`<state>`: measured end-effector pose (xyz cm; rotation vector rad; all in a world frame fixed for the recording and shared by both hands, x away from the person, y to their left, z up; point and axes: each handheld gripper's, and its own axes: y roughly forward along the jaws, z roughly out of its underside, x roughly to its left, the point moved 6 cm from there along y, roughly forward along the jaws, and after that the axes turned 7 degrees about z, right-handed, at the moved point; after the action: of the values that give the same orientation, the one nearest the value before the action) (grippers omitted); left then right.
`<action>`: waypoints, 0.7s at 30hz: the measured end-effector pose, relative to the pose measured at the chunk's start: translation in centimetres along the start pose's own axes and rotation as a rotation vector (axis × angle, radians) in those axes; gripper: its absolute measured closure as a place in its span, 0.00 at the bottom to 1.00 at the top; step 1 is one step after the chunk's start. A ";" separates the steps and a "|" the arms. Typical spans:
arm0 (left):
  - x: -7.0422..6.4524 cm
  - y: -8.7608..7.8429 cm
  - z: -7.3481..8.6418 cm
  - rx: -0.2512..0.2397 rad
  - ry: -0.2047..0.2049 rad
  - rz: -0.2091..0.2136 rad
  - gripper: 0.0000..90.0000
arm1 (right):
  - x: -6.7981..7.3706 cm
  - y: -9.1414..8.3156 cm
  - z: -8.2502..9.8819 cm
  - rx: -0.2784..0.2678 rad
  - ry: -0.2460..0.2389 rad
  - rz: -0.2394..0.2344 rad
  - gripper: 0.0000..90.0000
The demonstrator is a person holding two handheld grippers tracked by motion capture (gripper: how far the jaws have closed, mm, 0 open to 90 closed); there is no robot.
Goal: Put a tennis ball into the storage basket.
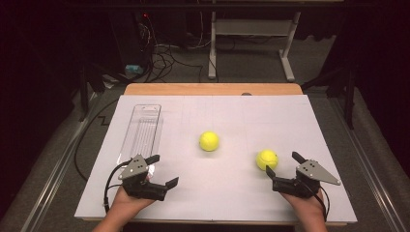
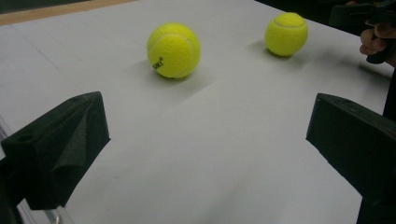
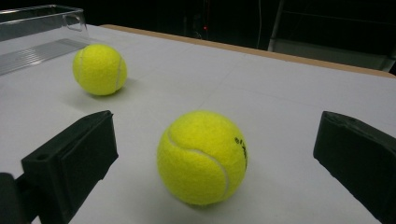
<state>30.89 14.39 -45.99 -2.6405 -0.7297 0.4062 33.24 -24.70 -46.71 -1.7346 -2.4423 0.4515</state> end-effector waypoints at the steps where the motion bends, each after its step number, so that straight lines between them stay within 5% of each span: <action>1: 0.0 0.1 0.0 0.005 -0.002 0.004 0.00 | 0.0 0.0 0.0 0.000 -0.001 0.000 0.00; 21: -0.7 2.2 1.5 0.174 -0.002 0.030 0.00 | 0.1 0.1 0.1 0.003 -0.007 -0.004 0.00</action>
<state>30.75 12.63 -48.12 -2.4904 -0.6255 0.4592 33.28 -24.64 -46.80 -1.7301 -2.4478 0.4619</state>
